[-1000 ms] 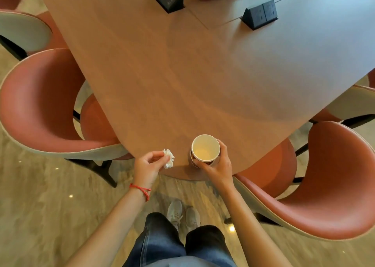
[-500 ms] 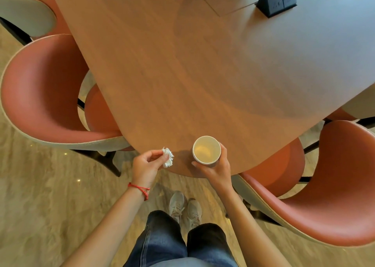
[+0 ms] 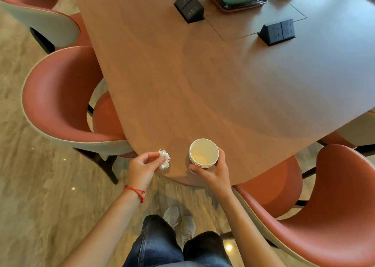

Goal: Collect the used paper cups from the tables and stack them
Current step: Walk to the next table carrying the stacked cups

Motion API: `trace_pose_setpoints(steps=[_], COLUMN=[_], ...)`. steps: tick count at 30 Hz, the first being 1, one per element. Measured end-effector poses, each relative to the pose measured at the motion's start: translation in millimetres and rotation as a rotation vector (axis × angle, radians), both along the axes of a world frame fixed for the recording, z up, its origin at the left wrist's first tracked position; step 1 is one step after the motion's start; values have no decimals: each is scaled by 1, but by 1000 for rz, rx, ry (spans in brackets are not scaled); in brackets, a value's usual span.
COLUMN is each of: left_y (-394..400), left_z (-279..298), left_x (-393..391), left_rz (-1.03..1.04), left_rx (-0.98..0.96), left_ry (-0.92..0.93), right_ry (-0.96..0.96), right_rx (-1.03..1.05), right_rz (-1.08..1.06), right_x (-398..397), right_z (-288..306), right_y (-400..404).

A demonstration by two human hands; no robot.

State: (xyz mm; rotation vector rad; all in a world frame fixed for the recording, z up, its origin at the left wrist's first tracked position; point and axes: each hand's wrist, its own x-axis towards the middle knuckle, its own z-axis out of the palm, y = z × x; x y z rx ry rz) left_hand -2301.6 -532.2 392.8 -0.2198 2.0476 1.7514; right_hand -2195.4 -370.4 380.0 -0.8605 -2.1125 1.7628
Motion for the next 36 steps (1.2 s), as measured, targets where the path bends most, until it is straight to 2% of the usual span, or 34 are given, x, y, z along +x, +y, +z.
trace_pose_setpoints(steps=[8, 16, 27, 36], left_y=[-22, -92, -238, -408], left_z=[9, 18, 16, 21], left_x=[21, 33, 15, -64], left_rz=[139, 446, 741, 846], left_rx=[3, 63, 114, 142], left_ry=[72, 65, 62, 68], right_ry=[53, 42, 30, 25], right_rx=[-69, -111, -67, -130], right_rz=[186, 453, 765, 828], right_x=[-4, -41, -115, -210], right_z=[16, 21, 33, 31], right_y=[-1, -51, -199, -372])
